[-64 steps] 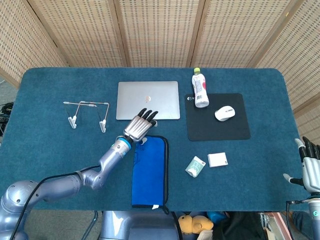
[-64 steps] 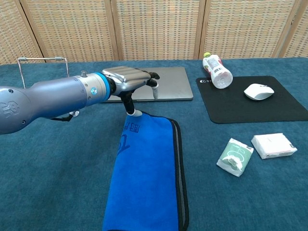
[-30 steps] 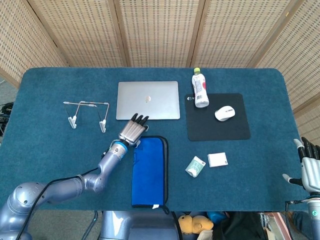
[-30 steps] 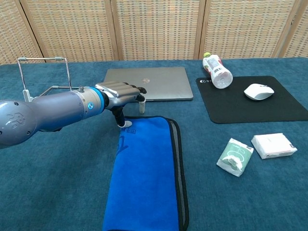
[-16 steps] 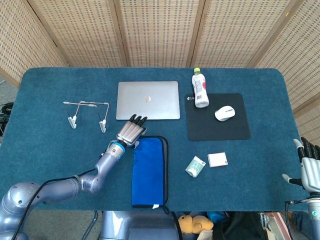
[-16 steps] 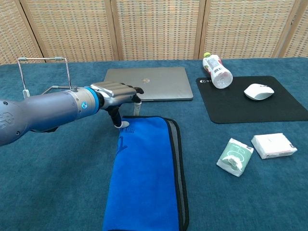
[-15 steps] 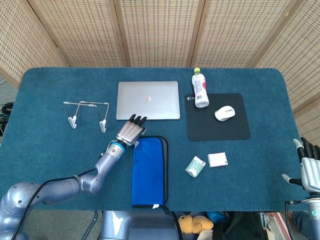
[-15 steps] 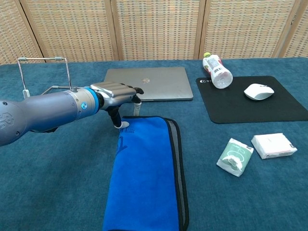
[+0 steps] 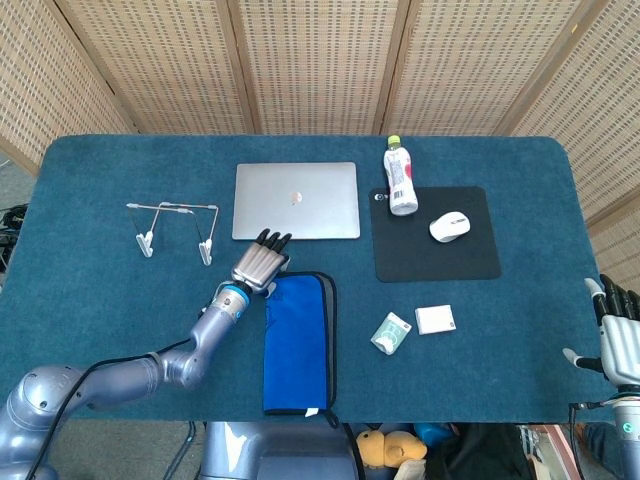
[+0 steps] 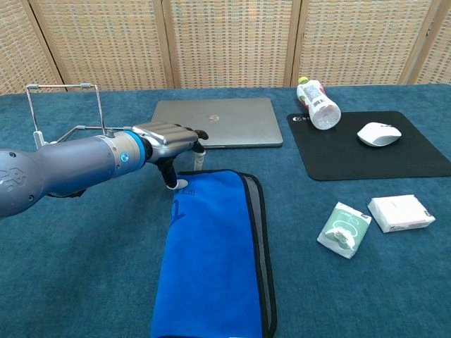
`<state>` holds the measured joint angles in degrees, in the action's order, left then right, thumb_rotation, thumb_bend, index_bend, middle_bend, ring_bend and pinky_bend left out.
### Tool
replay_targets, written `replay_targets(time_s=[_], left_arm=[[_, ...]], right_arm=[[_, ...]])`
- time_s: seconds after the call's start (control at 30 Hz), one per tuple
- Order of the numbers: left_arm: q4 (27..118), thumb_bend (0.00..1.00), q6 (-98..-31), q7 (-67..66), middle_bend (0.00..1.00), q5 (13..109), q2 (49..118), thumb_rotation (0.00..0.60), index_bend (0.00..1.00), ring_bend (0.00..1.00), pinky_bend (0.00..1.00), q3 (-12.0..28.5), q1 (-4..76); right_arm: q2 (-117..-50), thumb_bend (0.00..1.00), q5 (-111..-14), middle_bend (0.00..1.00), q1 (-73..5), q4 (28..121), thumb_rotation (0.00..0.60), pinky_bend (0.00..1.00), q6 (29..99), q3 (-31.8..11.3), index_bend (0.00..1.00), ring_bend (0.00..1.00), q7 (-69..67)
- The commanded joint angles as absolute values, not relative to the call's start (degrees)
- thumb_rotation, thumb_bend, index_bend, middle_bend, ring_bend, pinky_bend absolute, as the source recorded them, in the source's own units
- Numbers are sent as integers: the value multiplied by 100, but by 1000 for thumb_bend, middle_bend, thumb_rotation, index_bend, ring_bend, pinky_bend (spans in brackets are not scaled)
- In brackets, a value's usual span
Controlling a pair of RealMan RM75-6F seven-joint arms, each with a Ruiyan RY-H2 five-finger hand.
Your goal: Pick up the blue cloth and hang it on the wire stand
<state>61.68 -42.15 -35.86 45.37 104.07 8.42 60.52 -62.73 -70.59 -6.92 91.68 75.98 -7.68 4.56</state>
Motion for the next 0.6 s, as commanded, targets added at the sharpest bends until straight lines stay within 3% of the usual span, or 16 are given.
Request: replay_targets(time_s=[0.03,0.2,0.37,0.6], left_arm=[[6156,370,-4205,-3573,0,4534,10432,600,394,0,0,842,6053],[6168,369,-4213,-3400,0,4697,10470,600,446,0,0,847,6021],[6263,370,-4260,-3427,0,4733,10462,600,639,0,0,818,5997],[6351,369,-4330,-3502,0,4664,10454,600,741,0,0,823,5976]], right_arm=[[-6273,0,-7059,0,-693,9163,600,0,7594,-766,0,0,450],[-6273,0,-7061,0,-692,9159,600,0,7600,-768,0,0,446],[-6279,0,-7070,0,-694,9157,600,0,7601,-762,0,0,454],[-6281,0,-7066,0,-694,9156,600,0,7601,-763,0,0,457]])
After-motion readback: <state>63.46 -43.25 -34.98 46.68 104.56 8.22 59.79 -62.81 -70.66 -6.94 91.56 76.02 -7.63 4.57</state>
